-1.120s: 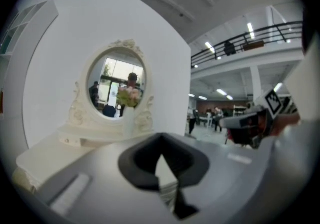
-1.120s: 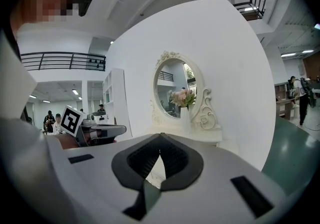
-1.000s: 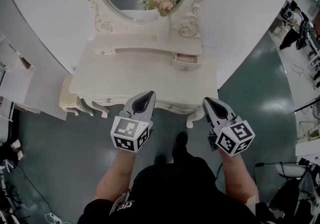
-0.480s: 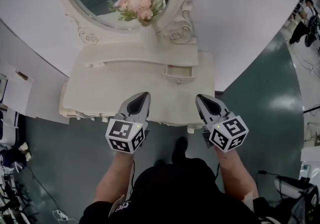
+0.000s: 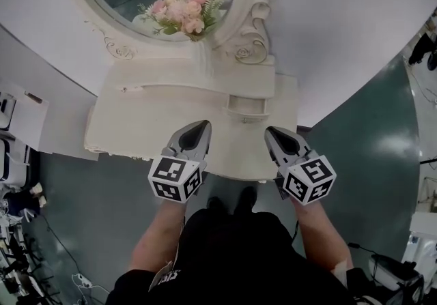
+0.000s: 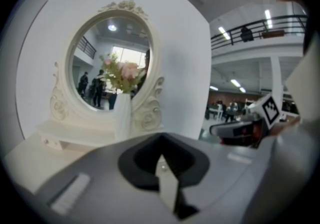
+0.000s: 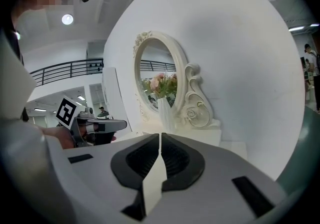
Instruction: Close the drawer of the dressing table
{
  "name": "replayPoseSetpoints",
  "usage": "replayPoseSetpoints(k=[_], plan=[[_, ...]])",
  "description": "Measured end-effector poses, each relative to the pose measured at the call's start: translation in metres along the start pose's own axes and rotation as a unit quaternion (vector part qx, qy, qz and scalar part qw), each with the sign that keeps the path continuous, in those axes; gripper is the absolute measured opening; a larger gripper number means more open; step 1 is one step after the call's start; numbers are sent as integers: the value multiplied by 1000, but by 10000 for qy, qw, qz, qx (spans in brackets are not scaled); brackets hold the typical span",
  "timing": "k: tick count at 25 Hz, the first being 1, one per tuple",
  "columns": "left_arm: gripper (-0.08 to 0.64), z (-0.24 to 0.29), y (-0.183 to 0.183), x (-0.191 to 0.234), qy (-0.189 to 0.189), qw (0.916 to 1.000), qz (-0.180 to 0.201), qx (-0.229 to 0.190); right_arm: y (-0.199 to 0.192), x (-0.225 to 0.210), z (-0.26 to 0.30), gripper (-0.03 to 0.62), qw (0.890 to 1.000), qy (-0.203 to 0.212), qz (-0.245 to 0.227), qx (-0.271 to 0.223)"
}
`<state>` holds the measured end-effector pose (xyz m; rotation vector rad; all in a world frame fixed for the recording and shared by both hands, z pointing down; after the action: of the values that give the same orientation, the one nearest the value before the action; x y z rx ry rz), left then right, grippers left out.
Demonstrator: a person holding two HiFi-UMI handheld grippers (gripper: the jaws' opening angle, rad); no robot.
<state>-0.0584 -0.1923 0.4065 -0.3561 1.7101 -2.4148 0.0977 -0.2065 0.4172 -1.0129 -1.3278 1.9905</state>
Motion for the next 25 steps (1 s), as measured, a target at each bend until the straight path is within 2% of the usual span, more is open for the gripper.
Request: replayPoseSetpoints(k=[6, 10, 16, 20, 25], plan=[[5, 9, 3, 21, -143, 9999, -56, -45, -1, 8, 26, 28, 9998, -101, -2, 160], [5, 12, -2, 40, -351, 9993, -86, 12, -4, 12, 44, 45, 9990, -370, 40, 263], [5, 15, -20, 61, -708, 9974, -50, 77, -34, 15, 70, 78, 9946, -847, 281, 535], [5, 20, -32, 75, -771, 9967, -179, 152, -52, 15, 83, 111, 9912, -1016, 452, 722], [5, 29, -48, 81, -815, 9958, -269, 322, -79, -1, 97, 118, 9858, -1211, 548, 1024]])
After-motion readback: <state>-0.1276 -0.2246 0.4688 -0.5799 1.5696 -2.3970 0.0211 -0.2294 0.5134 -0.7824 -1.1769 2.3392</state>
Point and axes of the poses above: the fingertips, and each gripper's own axes: z forward along the fingers, x to its left, y out of its top, the point moved 1 cm from there along -z, backward along the fingers, and after that the axes turned 5 degrees about y, right-handed, at the moved point
